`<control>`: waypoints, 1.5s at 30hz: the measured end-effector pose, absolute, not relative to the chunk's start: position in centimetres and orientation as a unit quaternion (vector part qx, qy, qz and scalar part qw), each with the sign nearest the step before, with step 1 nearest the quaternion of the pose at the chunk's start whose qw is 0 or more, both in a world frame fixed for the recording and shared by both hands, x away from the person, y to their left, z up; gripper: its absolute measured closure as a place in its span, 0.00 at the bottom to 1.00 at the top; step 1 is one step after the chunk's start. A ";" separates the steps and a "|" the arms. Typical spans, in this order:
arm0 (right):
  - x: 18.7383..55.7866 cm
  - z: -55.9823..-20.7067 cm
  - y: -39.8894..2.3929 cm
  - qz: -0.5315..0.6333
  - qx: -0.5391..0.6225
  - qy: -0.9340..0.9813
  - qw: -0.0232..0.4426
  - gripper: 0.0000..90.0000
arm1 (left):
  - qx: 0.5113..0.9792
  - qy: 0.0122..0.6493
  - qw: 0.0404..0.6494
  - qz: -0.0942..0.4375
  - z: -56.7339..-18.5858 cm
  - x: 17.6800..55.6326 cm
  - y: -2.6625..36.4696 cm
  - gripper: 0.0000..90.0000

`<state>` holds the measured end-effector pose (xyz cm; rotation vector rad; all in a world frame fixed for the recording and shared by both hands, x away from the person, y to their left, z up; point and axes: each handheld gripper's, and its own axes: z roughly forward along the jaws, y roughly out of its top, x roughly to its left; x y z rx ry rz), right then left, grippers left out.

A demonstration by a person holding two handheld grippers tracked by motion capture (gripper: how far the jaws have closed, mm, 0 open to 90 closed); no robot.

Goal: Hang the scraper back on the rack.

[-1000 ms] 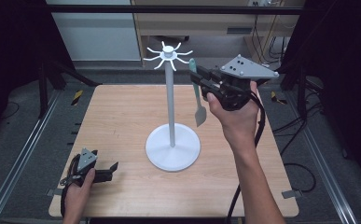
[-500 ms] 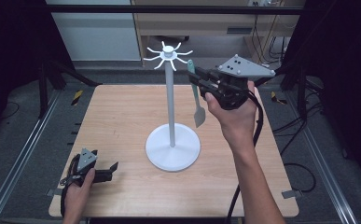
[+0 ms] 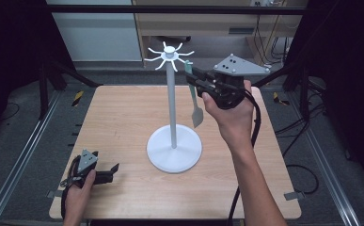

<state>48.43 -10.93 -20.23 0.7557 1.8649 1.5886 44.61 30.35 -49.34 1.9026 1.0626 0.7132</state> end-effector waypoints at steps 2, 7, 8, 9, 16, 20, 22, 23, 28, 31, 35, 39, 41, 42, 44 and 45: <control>48.4 -20.2 -10.9 0.593 0.281 0.698 0.284 0.82 | 0.756 0.423 0.411 0.283 -49.3 44.6 30.4 0.03; 48.3 -20.2 -11.0 0.593 0.283 0.698 0.285 0.82 | 0.754 0.426 0.411 0.284 -49.4 44.6 30.5 0.03; 48.3 -20.2 -11.0 0.593 0.283 0.698 0.285 0.82 | 0.755 0.426 0.411 0.284 -49.4 44.6 30.5 0.03; 48.3 -20.2 -11.0 0.593 0.283 0.698 0.284 0.82 | 0.754 0.426 0.411 0.284 -49.4 44.6 30.5 0.03; 48.4 -20.2 -11.0 0.592 0.286 0.698 0.285 0.82 | 0.753 0.428 0.409 0.287 -49.3 44.7 30.6 0.03; 48.4 -20.2 -11.0 0.592 0.287 0.697 0.284 0.81 | 0.753 0.429 0.409 0.287 -49.4 44.7 30.6 0.03; 48.4 -20.1 -11.0 0.589 0.287 0.700 0.286 0.80 | 0.754 0.428 0.408 0.287 -49.4 44.7 30.6 0.03; 48.4 -20.1 -11.0 0.587 0.286 0.701 0.287 0.79 | 0.754 0.428 0.408 0.287 -49.4 44.8 30.6 0.03; 48.4 -20.1 -11.2 0.587 0.290 0.699 0.286 0.76 | 0.755 0.426 0.408 0.288 -49.3 44.8 30.5 0.03; 48.2 -20.1 -11.4 0.590 0.291 0.698 0.284 0.75 | 0.755 0.426 0.407 0.287 -49.4 44.8 30.5 0.03; 47.8 -20.0 -11.9 0.590 0.290 0.697 0.285 0.73 | 0.755 0.426 0.407 0.288 -49.3 44.8 30.6 0.03; 47.4 -20.2 -12.7 0.584 0.296 0.697 0.292 0.72 | 0.756 0.425 0.406 0.288 -49.4 44.8 30.5 0.03; 47.3 -20.4 -13.2 0.579 0.303 0.697 0.297 0.72 | 0.757 0.424 0.406 0.288 -49.4 44.8 30.6 0.03; 47.2 -20.6 -13.5 0.577 0.306 0.696 0.299 0.72 | 0.756 0.424 0.406 0.289 -49.4 44.8 30.6 0.03; 47.2 -20.8 -14.1 0.575 0.314 0.693 0.300 0.71 | 0.757 0.423 0.405 0.288 -49.4 44.8 30.5 0.03; 47.2 -21.0 -14.4 0.574 0.318 0.693 0.301 0.71 | 0.757 0.423 0.406 0.288 -49.4 44.7 30.5 0.03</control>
